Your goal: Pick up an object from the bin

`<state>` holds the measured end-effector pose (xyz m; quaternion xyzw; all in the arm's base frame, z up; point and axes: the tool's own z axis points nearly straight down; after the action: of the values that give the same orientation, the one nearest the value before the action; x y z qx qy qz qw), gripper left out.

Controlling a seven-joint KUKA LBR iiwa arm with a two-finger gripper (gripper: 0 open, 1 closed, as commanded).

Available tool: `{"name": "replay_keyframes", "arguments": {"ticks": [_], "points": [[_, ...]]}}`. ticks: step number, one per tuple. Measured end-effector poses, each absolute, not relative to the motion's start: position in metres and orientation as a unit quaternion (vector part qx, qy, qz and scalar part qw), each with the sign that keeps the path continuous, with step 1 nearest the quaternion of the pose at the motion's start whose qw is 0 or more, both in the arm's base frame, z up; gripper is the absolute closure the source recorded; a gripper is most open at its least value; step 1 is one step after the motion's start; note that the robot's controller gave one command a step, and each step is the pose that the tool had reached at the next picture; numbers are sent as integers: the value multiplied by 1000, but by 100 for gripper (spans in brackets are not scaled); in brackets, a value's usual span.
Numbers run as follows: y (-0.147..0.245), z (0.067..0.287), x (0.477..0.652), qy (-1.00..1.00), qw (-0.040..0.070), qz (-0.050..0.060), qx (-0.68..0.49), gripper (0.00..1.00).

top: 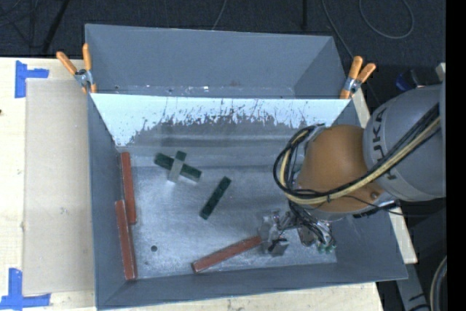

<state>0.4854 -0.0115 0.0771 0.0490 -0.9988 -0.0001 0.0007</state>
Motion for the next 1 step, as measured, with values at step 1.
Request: {"name": "replay_keyframes", "arguments": {"ticks": [1], "points": [[5, 291, 486, -987, -5, 0, 158, 100]]}}
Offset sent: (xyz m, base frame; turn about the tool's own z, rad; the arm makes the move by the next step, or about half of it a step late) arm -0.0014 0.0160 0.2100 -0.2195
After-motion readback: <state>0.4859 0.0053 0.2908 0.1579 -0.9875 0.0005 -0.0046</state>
